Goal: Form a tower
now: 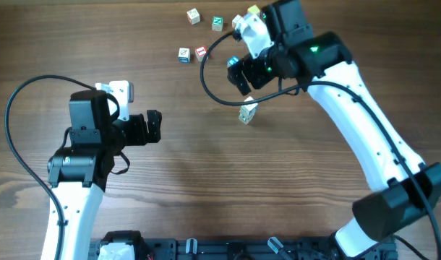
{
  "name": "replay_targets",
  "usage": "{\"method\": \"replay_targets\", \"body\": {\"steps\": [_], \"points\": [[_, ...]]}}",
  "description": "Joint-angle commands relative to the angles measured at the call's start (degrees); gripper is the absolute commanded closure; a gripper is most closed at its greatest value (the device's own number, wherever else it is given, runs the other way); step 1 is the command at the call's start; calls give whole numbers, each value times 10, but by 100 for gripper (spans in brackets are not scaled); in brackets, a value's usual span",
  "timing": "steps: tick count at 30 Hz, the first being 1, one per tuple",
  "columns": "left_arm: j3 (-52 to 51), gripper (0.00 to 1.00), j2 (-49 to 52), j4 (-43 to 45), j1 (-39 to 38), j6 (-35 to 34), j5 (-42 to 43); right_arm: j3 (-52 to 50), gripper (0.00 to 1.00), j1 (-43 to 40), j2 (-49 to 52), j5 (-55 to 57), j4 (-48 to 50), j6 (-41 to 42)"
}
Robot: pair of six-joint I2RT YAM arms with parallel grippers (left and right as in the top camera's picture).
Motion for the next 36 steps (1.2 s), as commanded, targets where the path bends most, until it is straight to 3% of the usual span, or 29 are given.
{"method": "replay_targets", "body": {"steps": [1,7,12,13,15,17,19,20,22,26,27,29,30,31,33,34,36], "points": [[-3,0,0,0,0,3,-4,19,0,-2,-18,41,-8,17],[-3,0,0,0,0,3,-4,63,0,-40,-87,39,-18,76],[-3,0,0,0,0,3,-4,62,0,-124,-145,56,-123,262],[-3,0,0,0,0,3,-4,57,1,-137,-141,56,-147,262],[-3,0,0,0,0,3,-4,13,18,-156,-127,66,-175,253],[-3,0,0,0,0,3,-4,-46,0,-156,-118,68,-169,253],[-3,0,0,0,0,3,-4,-95,0,-153,-113,44,-146,202],[-3,0,0,0,0,3,-4,-145,0,-149,-113,1,-94,137],[-3,0,0,0,0,3,-4,-199,0,-149,-113,-26,-20,116],[-3,0,0,0,0,3,-4,-279,0,-149,-113,-134,26,55],[-3,0,0,0,0,3,-4,-300,14,-149,-115,-150,36,61],[-3,0,0,0,0,3,-4,-332,57,-149,-115,-162,37,91],[-3,0,0,0,0,3,-4,-349,89,-149,-115,-162,37,114],[-3,0,0,0,0,3,-4,-367,95,-149,-117,-169,37,138],[-3,0,0,0,0,3,-4,-410,96,-149,-129,-255,63,153],[-3,0,0,0,0,3,-4,-446,95,-149,-137,-313,111,157],[-3,0,0,0,0,3,-4,-518,96,-149,-140,-320,233,253]]}}
